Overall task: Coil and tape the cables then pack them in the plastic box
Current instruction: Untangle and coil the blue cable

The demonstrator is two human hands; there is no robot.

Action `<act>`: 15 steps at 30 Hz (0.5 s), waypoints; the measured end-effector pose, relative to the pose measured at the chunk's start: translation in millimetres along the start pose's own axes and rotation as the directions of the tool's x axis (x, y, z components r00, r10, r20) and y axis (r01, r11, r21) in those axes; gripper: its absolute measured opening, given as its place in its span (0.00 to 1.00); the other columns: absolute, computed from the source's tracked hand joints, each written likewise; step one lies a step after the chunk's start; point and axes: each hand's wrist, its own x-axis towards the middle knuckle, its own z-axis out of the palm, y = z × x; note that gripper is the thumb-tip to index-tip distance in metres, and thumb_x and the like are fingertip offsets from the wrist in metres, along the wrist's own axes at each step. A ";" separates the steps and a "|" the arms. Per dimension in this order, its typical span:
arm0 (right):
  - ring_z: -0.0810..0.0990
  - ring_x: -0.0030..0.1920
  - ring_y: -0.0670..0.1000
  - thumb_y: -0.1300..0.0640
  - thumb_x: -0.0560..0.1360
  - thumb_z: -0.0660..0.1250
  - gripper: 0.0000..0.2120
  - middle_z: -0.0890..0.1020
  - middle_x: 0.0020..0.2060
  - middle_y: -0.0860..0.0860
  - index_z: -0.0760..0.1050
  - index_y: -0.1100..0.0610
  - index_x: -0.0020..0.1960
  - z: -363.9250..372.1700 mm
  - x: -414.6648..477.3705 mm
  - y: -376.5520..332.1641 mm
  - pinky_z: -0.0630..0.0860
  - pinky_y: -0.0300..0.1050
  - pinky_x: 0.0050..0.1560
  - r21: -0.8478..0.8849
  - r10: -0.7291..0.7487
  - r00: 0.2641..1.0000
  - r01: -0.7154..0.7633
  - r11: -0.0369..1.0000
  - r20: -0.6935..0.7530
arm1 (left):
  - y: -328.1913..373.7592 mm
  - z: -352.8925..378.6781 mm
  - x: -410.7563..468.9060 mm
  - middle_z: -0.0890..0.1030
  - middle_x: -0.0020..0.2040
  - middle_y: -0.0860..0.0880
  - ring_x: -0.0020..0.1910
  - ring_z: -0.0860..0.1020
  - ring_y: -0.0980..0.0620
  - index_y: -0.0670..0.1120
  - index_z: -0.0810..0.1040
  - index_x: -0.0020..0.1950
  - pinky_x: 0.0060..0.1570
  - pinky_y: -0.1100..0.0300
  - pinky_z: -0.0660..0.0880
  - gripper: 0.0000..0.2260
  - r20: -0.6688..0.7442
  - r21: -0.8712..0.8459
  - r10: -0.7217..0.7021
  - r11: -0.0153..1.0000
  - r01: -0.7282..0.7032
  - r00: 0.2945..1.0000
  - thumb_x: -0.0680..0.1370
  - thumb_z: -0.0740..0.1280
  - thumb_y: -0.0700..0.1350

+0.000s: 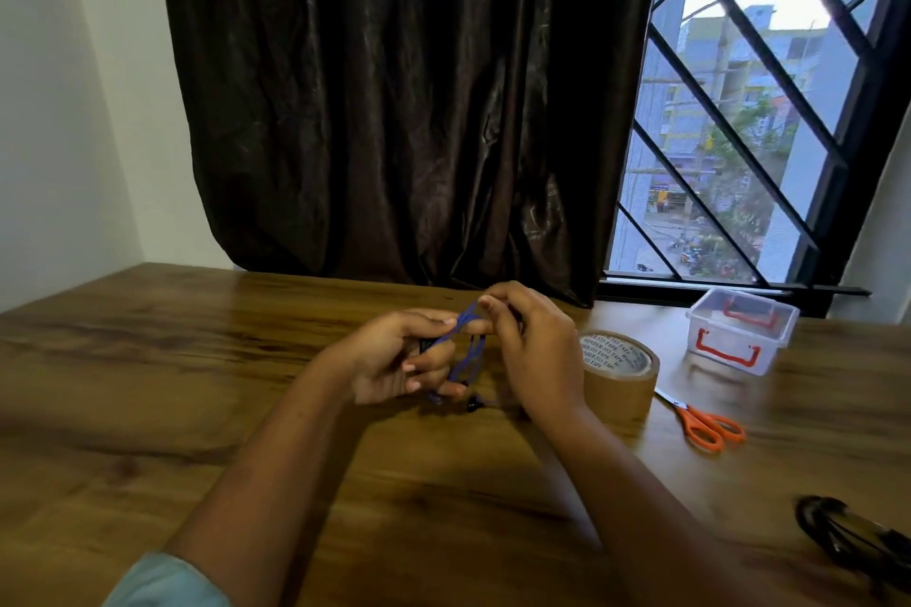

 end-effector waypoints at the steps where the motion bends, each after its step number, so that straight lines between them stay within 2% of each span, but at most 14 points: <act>1: 0.79 0.42 0.43 0.52 0.78 0.64 0.05 0.81 0.41 0.44 0.79 0.50 0.47 0.9 0.4 1.4 0.76 0.45 0.41 0.019 0.019 1.000 -0.019 1.000 0.000 | 0.3 -0.4 -1.1 0.64 0.18 0.52 0.17 0.64 0.55 0.40 0.72 0.61 0.41 0.56 0.79 0.17 0.021 -0.023 -0.004 1.000 0.004 1.000 0.75 0.56 0.43; 3: 0.79 0.42 0.44 0.53 0.78 0.65 0.05 0.81 0.40 0.46 0.79 0.51 0.47 2.1 1.4 5.0 0.76 0.45 0.42 0.065 0.064 0.998 -0.064 0.996 0.010 | 0.1 -2.9 -3.1 0.64 0.19 0.52 0.17 0.64 0.56 0.40 0.74 0.61 0.40 0.56 0.79 0.17 0.045 -0.054 -0.004 0.999 0.006 0.999 0.76 0.55 0.42; 5: 0.79 0.42 0.42 0.54 0.77 0.65 0.05 0.82 0.39 0.45 0.80 0.50 0.46 2.9 2.0 9.4 0.75 0.40 0.41 0.104 0.106 0.994 -0.108 0.989 0.023 | 1.1 -5.0 -4.6 0.64 0.19 0.52 0.17 0.64 0.56 0.39 0.74 0.63 0.39 0.57 0.78 0.17 0.068 -0.079 0.015 0.997 -0.009 0.998 0.77 0.55 0.42; 9: 0.77 0.37 0.40 0.56 0.78 0.64 0.06 0.81 0.36 0.46 0.80 0.52 0.45 7.5 -1.0 15.3 0.67 0.27 0.34 0.125 0.153 0.987 -0.158 0.980 0.049 | 3.8 -1.8 -3.2 0.66 0.20 0.52 0.19 0.67 0.56 0.38 0.67 0.69 0.42 0.57 0.78 0.21 0.089 -0.140 0.153 0.980 -0.139 0.984 0.76 0.56 0.42; 11: 0.76 0.35 0.39 0.55 0.78 0.64 0.06 0.80 0.34 0.46 0.79 0.51 0.45 10.7 -2.8 16.3 0.67 0.29 0.34 0.101 0.169 0.984 -0.174 0.980 0.059 | 3.8 3.4 0.9 0.66 0.21 0.52 0.20 0.68 0.55 0.40 0.66 0.70 0.44 0.57 0.79 0.21 0.010 -0.147 0.240 0.961 -0.236 0.971 0.77 0.54 0.42; 14: 0.79 0.39 0.46 0.53 0.79 0.62 0.07 0.82 0.39 0.47 0.79 0.51 0.47 15.5 -6.9 16.5 0.74 0.44 0.39 0.026 0.211 0.962 -0.219 0.975 0.173 | 3.9 5.8 7.5 0.67 0.22 0.51 0.23 0.69 0.53 0.42 0.66 0.71 0.46 0.56 0.78 0.21 -0.185 -0.138 0.356 0.913 -0.383 0.916 0.78 0.53 0.43; 15: 0.79 0.40 0.46 0.53 0.79 0.61 0.08 0.82 0.39 0.47 0.79 0.50 0.47 17.0 -9.7 15.5 0.74 0.44 0.38 -0.013 0.203 0.954 -0.205 0.979 0.222 | 4.1 4.8 8.8 0.67 0.23 0.50 0.24 0.71 0.53 0.43 0.66 0.71 0.46 0.56 0.77 0.20 -0.250 -0.130 0.385 0.896 -0.424 0.889 0.80 0.52 0.43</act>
